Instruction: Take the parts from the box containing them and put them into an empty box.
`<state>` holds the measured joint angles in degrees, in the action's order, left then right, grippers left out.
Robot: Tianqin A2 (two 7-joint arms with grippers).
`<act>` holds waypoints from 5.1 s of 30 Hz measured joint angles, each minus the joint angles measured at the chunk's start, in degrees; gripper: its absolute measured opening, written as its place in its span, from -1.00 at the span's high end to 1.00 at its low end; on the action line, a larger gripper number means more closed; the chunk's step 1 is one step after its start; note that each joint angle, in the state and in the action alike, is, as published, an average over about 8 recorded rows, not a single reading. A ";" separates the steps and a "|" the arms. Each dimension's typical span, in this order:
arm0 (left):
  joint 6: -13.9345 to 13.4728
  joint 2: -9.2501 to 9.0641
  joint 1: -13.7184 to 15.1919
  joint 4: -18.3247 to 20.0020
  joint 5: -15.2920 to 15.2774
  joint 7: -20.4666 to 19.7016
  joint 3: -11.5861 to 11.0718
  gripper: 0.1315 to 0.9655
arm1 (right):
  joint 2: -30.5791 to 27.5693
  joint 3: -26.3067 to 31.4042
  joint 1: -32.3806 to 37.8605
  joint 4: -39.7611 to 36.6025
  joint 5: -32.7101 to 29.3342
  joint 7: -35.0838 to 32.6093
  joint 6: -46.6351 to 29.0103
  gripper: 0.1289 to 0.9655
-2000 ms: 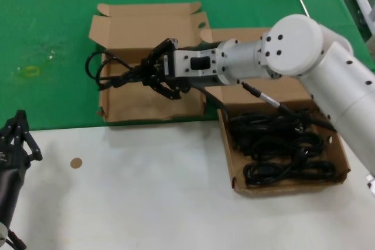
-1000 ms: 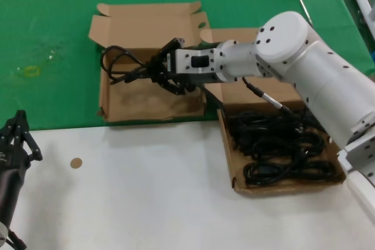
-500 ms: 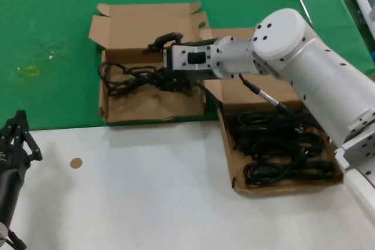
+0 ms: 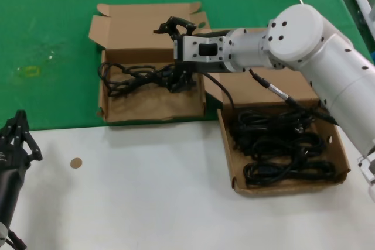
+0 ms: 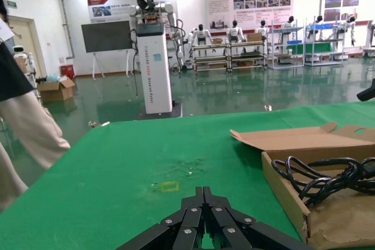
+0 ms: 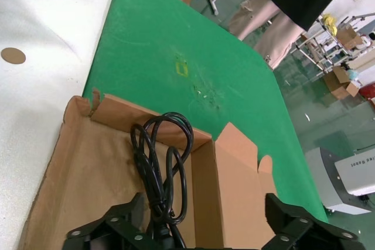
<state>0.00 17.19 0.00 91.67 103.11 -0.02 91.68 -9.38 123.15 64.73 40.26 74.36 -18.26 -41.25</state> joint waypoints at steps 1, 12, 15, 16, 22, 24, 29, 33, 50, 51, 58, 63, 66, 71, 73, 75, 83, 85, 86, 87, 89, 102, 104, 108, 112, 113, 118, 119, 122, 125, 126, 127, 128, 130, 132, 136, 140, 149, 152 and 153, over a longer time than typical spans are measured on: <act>0.00 0.00 0.00 0.00 0.00 0.00 0.00 0.95 | -0.19 0.01 -0.13 0.41 -0.08 0.31 -0.05 -0.19; 0.00 0.00 0.00 0.00 0.00 0.00 0.00 0.91 | -0.59 -0.45 -1.30 1.82 0.25 1.01 0.48 -0.63; 0.00 0.00 0.00 0.00 0.00 0.00 0.00 0.91 | -0.77 -1.19 -2.83 3.01 0.93 1.42 1.46 -0.70; 0.00 0.00 0.00 0.00 0.00 0.00 0.00 0.91 | -0.84 -1.51 -3.47 3.51 1.22 1.60 1.87 -0.73; 0.00 0.00 0.00 0.00 0.00 0.00 0.00 0.75 | -1.35 -3.72 -8.02 7.04 3.25 2.83 4.78 -0.90; 0.00 0.00 0.00 0.00 0.00 0.00 0.00 0.70 | -1.55 -4.54 -9.72 8.34 4.00 3.28 5.84 -0.93; 0.00 0.00 0.00 0.00 0.01 0.00 0.00 0.50 | -2.04 -6.65 -14.00 11.68 5.93 4.44 8.59 -0.99; 0.00 0.00 0.00 0.00 0.01 0.02 0.00 0.31 | -2.42 -8.32 -17.41 14.37 7.46 5.36 10.76 -1.00; 0.00 0.00 0.00 0.00 0.01 0.01 0.00 -0.44 | -4.08 -15.44 -31.95 25.78 14.03 9.34 20.18 -1.00; 0.00 0.00 0.00 0.00 0.01 0.01 0.00 -0.49 | -4.17 -15.85 -32.79 26.43 14.41 9.57 20.71 -1.00; 0.00 0.00 0.00 0.00 0.01 0.01 0.00 -0.75 | -4.86 -18.81 -38.85 31.17 17.13 11.22 24.60 -1.00; 0.00 0.00 0.00 0.00 0.01 0.01 0.00 -0.91 | -5.35 -20.90 -43.13 34.51 19.05 12.38 27.35 -1.00; 0.00 0.00 0.00 0.00 0.01 0.01 0.00 -0.91 | -5.63 -22.13 -45.65 36.48 20.18 13.07 28.97 -1.00; 0.00 0.00 0.00 0.00 0.02 0.01 0.00 -0.96 | -6.12 -24.23 -49.92 39.83 22.10 14.22 31.70 -1.00; 0.00 0.00 0.00 0.00 0.02 0.01 0.00 -0.98 | -6.32 -25.09 -51.70 41.21 22.89 14.71 32.84 -1.00; 0.00 0.00 0.00 0.00 0.02 0.01 0.00 -1.00 | -6.52 -25.94 -53.43 42.57 23.67 15.18 33.96 -1.00; 0.00 0.00 0.00 0.00 0.02 0.02 0.00 -1.00 | -7.28 -29.23 -60.15 47.80 26.68 17.00 38.25 -1.00; 0.00 0.00 0.00 0.00 0.02 0.02 0.00 -1.00 | -7.42 -29.81 -61.34 48.73 27.23 17.33 39.04 -1.00; 0.00 0.00 0.00 0.00 0.02 0.02 0.00 -1.00 | -7.47 -30.03 -61.78 49.07 27.42 17.45 39.32 -1.00; 0.00 0.00 0.00 0.00 0.02 0.02 0.00 -1.00 | -7.50 -30.18 -62.10 49.32 27.56 17.54 39.52 -1.00; 0.00 0.00 0.00 0.00 0.02 0.02 -0.01 -1.00 | -7.54 -30.35 -62.44 49.62 27.74 17.64 39.77 -1.00; 0.00 0.00 0.00 0.00 0.02 0.04 0.00 -1.00 | -7.56 -30.42 -62.57 49.72 27.80 17.68 39.86 -1.00; 0.00 0.00 0.00 0.00 0.02 0.04 0.00 -1.00 | -7.56 -30.42 -62.57 49.72 27.80 17.68 39.86 -1.00; 0.00 0.00 0.00 0.00 0.02 0.04 0.00 -1.00 | -7.56 -30.42 -62.57 49.72 27.80 17.68 39.86 -1.00; 0.00 0.00 0.00 0.00 0.02 0.03 0.00 -1.00 | -7.56 -30.42 -62.57 49.72 27.80 17.68 39.86 -1.00; 0.00 0.00 0.00 0.00 0.02 0.03 0.00 -1.00 | -7.56 -30.42 -62.57 49.72 27.80 17.68 39.86 -1.00; 0.00 0.00 0.00 0.00 0.02 0.02 0.00 -1.00 | -7.56 -30.42 -62.57 49.72 27.80 17.68 39.86 -1.00; 0.00 0.00 0.00 0.00 0.02 0.02 0.00 -1.00 | -7.56 -30.42 -62.57 49.72 27.80 17.68 39.86 -1.00; 0.00 0.00 0.00 0.00 0.02 0.01 0.00 -1.00 | -7.56 -30.42 -62.57 49.72 27.80 17.68 39.86 -1.00; 0.00 0.00 0.00 0.00 0.02 0.01 0.00 -1.00 | -7.56 -30.42 -62.57 49.72 27.80 17.68 39.86 -1.00; 0.00 0.00 0.00 0.00 0.02 0.01 0.00 -1.00 | -7.56 -30.42 -62.57 49.72 27.80 17.68 39.86 -1.00; 0.00 0.00 0.00 0.00 0.02 0.01 0.00 -1.00 | -7.56 -30.42 -62.57 49.72 27.80 17.68 39.86 -1.00; 0.00 0.00 0.00 0.00 0.02 0.01 0.00 -1.00 | -7.56 -30.42 -62.57 49.72 27.80 17.68 39.86 -1.00; 0.00 0.00 0.00 0.00 0.02 0.02 0.00 -1.00 | -7.56 -30.42 -62.57 49.72 27.80 17.68 39.86 -1.00; 0.00 0.00 0.00 0.00 0.02 0.02 0.00 -1.00 | -7.56 -30.42 -62.57 49.72 27.80 17.68 39.86 -1.00; 0.00 0.00 0.00 0.00 0.02 0.02 0.00 -1.00 | -7.56 -30.42 -62.57 49.72 27.80 17.68 39.86 -1.00; 0.00 0.00 0.00 0.00 0.02 0.02 0.00 -1.00 | -7.56 -30.42 -62.57 49.72 27.80 17.68 39.86 -1.00; 0.00 0.00 0.00 0.00 0.02 0.02 0.00 -1.00 | -7.56 -30.42 -62.57 49.72 27.80 17.68 39.86 -1.00; 0.00 0.00 0.00 0.00 0.02 0.02 0.00 -1.00 | -7.56 -30.42 -62.57 49.72 27.80 17.68 39.86 -1.00; 0.00 0.00 0.00 0.00 0.02 0.02 0.00 -1.00 | -7.56 -30.42 -62.57 49.72 27.80 17.68 39.86 -1.00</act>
<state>0.00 17.19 0.00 91.67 103.13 0.00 91.67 -16.94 92.73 2.16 89.98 102.16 -0.59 -1.39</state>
